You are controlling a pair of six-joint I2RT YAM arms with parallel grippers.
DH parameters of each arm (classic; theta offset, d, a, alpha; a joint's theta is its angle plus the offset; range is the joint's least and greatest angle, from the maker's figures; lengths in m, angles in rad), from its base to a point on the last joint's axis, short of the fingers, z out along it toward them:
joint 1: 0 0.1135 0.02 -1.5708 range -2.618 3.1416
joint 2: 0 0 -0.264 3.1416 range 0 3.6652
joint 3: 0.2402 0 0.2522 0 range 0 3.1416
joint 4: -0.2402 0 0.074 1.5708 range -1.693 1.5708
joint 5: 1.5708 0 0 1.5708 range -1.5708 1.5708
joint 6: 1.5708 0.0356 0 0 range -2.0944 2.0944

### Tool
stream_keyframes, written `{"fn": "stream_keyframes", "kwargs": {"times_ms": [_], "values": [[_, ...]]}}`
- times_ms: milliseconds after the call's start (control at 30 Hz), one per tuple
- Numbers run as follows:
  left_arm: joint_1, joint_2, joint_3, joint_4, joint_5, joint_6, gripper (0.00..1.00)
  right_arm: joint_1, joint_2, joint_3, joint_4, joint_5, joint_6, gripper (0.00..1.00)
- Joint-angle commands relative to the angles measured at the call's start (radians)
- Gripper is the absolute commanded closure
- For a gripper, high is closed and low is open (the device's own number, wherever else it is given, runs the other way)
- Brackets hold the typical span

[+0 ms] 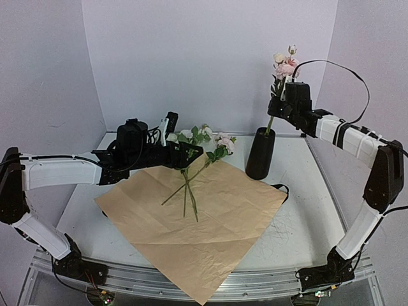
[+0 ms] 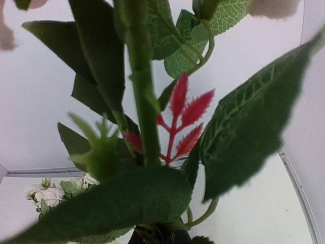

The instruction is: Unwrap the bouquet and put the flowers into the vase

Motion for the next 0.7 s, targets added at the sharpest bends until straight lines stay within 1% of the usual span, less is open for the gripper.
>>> {"fn": "stream_keyframes", "kwargs": {"times_ms": [0,133,200,267,333,367,433,467,533,600,667], "values": [[0.002,0.004,0.038,0.012,0.007,0.001,0.16,-0.005,-0.061,-0.030,0.066,-0.032,0.003,0.99],[0.002,0.005,0.041,0.012,0.007,0.001,0.16,-0.004,-0.056,-0.055,0.068,-0.020,0.009,0.98],[0.002,0.006,0.041,0.012,0.009,0.000,0.16,-0.004,-0.054,-0.064,0.069,-0.021,0.009,0.95],[0.002,0.007,0.044,0.012,0.010,0.001,0.16,-0.003,-0.054,-0.073,0.069,-0.029,0.005,0.84],[0.002,0.008,0.044,0.012,0.010,0.001,0.16,-0.004,-0.058,-0.084,0.069,-0.031,0.003,0.64],[0.002,0.009,0.045,0.012,0.010,0.001,0.16,-0.004,-0.062,-0.093,0.069,-0.031,0.003,0.60],[0.002,0.010,0.047,0.012,0.011,0.001,0.16,-0.004,-0.073,-0.110,0.069,-0.022,0.007,0.59],[0.002,0.011,0.047,0.012,0.012,0.001,0.16,-0.003,-0.079,-0.116,0.069,-0.021,0.008,0.56],[0.002,0.013,0.049,0.012,0.013,0.001,0.16,-0.004,-0.090,-0.128,0.069,-0.018,0.010,0.49],[0.002,0.014,0.049,0.012,0.014,0.001,0.16,-0.004,-0.101,-0.141,0.069,-0.016,0.012,0.39],[0.002,0.015,0.051,0.012,0.017,0.001,0.16,-0.003,-0.111,-0.154,0.069,-0.012,0.016,0.34]]}}
